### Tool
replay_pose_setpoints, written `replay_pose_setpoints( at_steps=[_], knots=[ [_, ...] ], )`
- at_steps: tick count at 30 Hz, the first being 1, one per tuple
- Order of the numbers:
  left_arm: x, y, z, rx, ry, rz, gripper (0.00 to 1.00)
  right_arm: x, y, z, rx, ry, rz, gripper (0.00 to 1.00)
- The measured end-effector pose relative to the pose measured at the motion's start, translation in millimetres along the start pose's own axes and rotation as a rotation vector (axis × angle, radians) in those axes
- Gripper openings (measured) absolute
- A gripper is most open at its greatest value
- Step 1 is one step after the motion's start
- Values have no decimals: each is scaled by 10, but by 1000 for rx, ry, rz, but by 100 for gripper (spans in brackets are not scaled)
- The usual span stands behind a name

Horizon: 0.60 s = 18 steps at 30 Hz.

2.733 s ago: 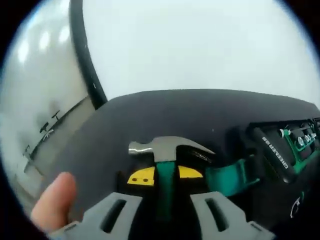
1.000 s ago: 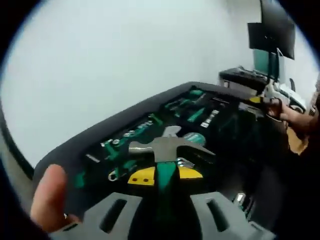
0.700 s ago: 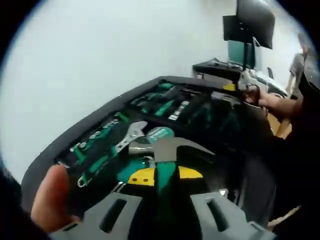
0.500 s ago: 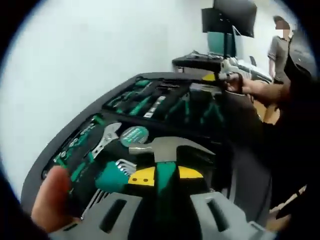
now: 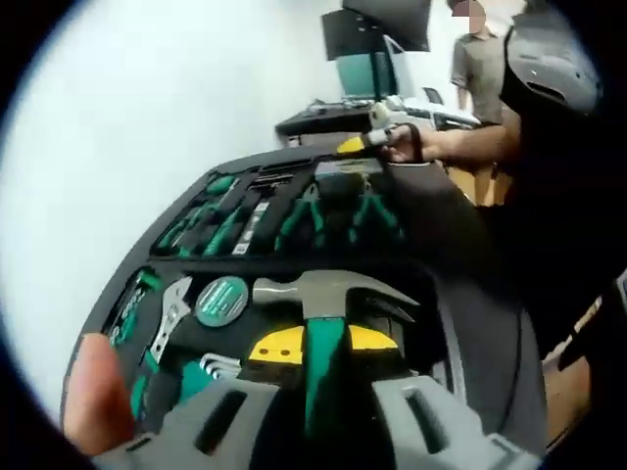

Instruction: Pick up the tools and put them into their designated positions in the toolbox.

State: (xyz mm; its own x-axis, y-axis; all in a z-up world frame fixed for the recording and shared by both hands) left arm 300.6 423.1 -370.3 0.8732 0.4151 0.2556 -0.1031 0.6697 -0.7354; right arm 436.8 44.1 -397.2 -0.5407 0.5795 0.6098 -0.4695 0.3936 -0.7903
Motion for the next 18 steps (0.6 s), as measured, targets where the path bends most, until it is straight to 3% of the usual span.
replay_pose_setpoints(
  at_steps=[5, 7, 8, 9, 10, 11, 12, 14, 17, 18],
  knots=[
    [49, -8, -30, 1, 43, 30, 9, -2, 0, 0, 0, 1, -2, 15],
    [94, -42, -56, -12, 11, -12, 9, -4, 0, 0, 0, 1, -2, 15],
    [71, -90, -47, -37, 38, 12, 7, -5, -1, -1, 0, 1, -2, 15],
    [140, -163, -24, -84, 8, 58, 4, -8, -1, -1, 1, 1, -2, 15],
    [242, -192, 17, -103, -39, 34, 1, -10, -2, 1, 0, 1, -2, 15],
    [276, -196, 38, -105, -58, 4, 1, -12, -3, 0, 0, 1, -3, 15],
    [240, -161, 40, -86, -38, 15, 1, -13, -5, 1, 0, 1, -2, 15],
    [225, -47, 74, 20, -22, 61, 1, -15, -6, 1, 0, 1, -3, 15],
    [209, -128, 130, -69, -26, 112, 1, -14, -6, 1, 0, 0, -3, 15],
    [148, -73, 148, -29, 4, 154, 0, -14, -7, 1, 0, 0, -3, 15]
  ],
)
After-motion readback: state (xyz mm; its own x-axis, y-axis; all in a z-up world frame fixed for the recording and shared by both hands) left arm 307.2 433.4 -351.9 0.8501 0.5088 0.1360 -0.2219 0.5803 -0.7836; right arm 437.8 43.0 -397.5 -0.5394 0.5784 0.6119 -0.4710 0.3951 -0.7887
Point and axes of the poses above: the point that each gripper's makers call its tool centre point, and the gripper's own axes: z roughly backward along the fingers, x roughly to its left, y roughly out of its underside, the point moved 4 cm from there along z, roughly backward along the fingers, and after that the axes turned 7 degrees about -z, right-handed, at the moved point
